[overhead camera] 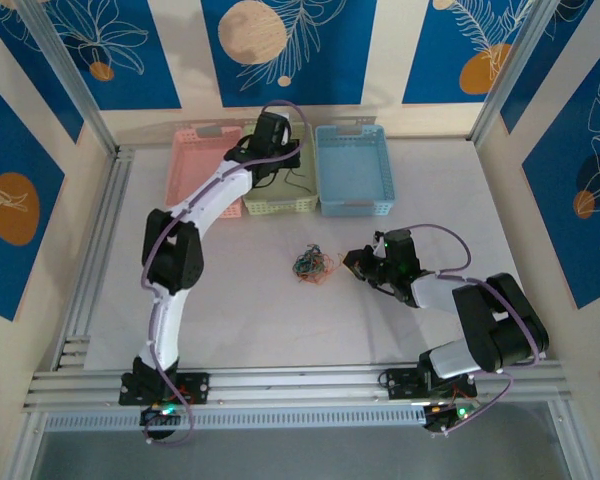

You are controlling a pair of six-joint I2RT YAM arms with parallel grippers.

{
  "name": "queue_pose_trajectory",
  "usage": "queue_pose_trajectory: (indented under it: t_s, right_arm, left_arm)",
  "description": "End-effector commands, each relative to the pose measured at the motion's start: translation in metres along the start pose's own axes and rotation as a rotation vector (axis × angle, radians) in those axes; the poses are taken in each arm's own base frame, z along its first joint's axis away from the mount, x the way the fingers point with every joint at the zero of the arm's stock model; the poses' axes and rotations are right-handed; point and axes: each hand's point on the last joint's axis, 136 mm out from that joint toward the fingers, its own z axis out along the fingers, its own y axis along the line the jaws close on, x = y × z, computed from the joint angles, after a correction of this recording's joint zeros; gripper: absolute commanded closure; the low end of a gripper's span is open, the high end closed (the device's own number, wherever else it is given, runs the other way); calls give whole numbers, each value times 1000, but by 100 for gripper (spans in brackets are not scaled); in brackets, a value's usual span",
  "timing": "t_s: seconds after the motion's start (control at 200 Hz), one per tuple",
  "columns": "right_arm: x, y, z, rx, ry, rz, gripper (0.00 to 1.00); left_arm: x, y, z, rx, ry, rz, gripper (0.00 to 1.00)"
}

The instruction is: Untangle the cables

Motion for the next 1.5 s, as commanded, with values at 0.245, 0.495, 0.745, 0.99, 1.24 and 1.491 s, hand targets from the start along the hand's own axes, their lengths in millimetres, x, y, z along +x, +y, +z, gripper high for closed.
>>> queue_pose_trajectory:
  t_s: [0.245, 0.495, 0.745, 0.99, 1.24, 1.491]
  right_arm:
    - [3, 6, 4, -3, 30, -22, 100]
    - [3, 6, 5, -1, 31, -27, 100]
    - [4, 6, 4, 2, 26, -33, 100]
    - [9, 8, 6, -8, 48, -50, 100]
    - [18, 24, 7, -74, 103, -110, 100]
    - [20, 25, 1, -72, 82, -125, 100]
  left_arm:
    - [20, 50, 69, -157, 13, 124, 82]
    - [5, 38, 25, -105, 10, 133, 33]
    - [-21, 13, -82, -1, -44, 88, 14]
    - [71, -7, -151, 146, 68, 45, 20]
    - [213, -58, -175, 359, 257, 60, 22]
    - [253, -64, -170, 322, 322, 95, 25]
